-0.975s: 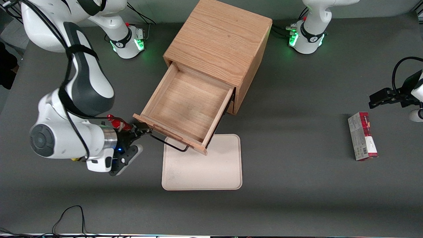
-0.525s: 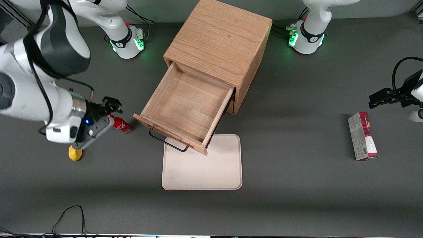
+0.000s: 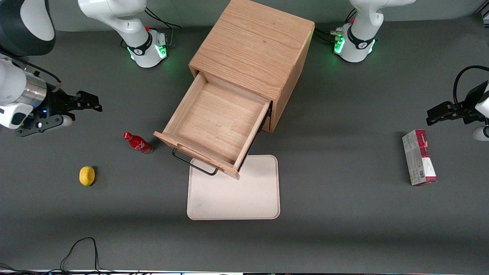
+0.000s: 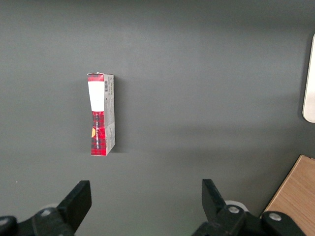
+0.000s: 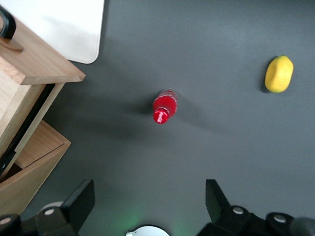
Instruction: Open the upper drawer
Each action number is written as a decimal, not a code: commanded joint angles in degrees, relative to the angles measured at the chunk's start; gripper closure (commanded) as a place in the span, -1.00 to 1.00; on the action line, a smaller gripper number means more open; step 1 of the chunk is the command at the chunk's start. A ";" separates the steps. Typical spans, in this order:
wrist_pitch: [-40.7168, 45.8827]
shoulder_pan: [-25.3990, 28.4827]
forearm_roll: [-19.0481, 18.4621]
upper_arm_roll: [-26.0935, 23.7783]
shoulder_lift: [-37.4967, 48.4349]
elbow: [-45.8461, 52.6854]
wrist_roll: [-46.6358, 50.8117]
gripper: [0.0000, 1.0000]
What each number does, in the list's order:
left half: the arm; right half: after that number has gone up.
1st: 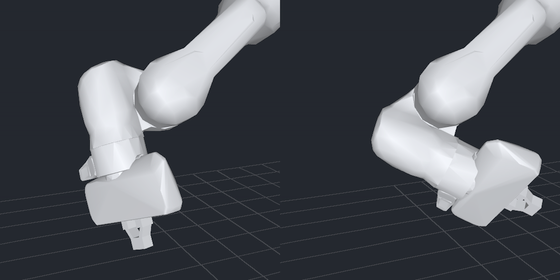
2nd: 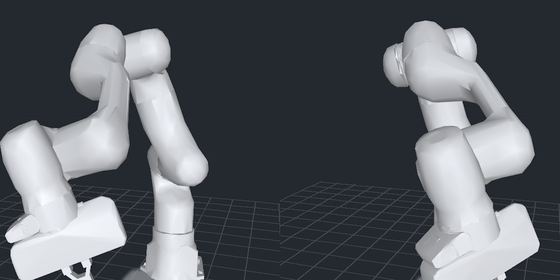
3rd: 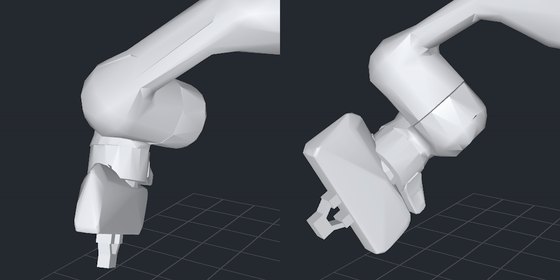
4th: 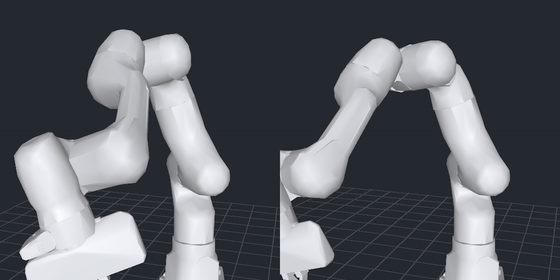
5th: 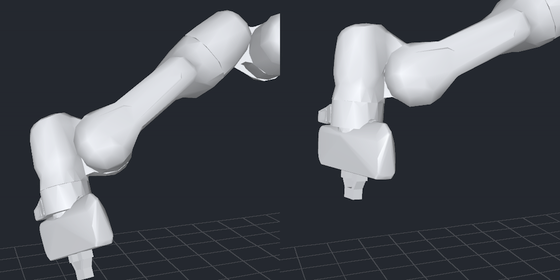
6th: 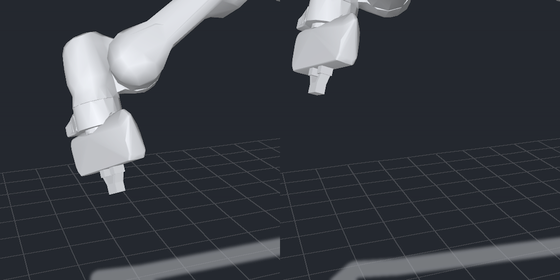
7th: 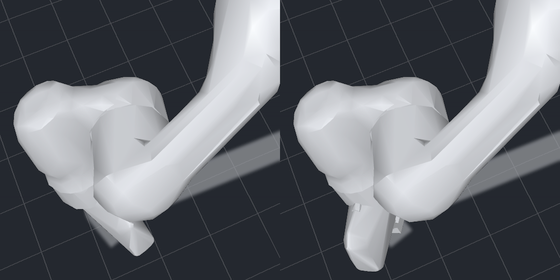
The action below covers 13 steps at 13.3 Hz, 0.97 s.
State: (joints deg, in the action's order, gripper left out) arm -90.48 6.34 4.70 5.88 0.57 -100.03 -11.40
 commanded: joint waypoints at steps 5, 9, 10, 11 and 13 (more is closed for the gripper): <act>-4.97 1.13 -2.85 1.24 3.74 -2.01 2.70 -1.00; -4.18 -5.01 -1.09 -6.83 1.72 0.88 3.05 -1.00; -4.18 -4.85 -1.01 -6.93 0.15 2.98 2.70 -1.00; -4.00 -4.58 -1.01 -6.76 -1.00 4.57 2.43 -1.00; -3.56 0.05 -1.09 -3.10 -1.89 5.11 2.52 -1.00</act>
State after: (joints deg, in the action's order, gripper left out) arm -94.70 3.29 3.17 -0.02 1.05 -97.78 -9.62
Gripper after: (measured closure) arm 0.000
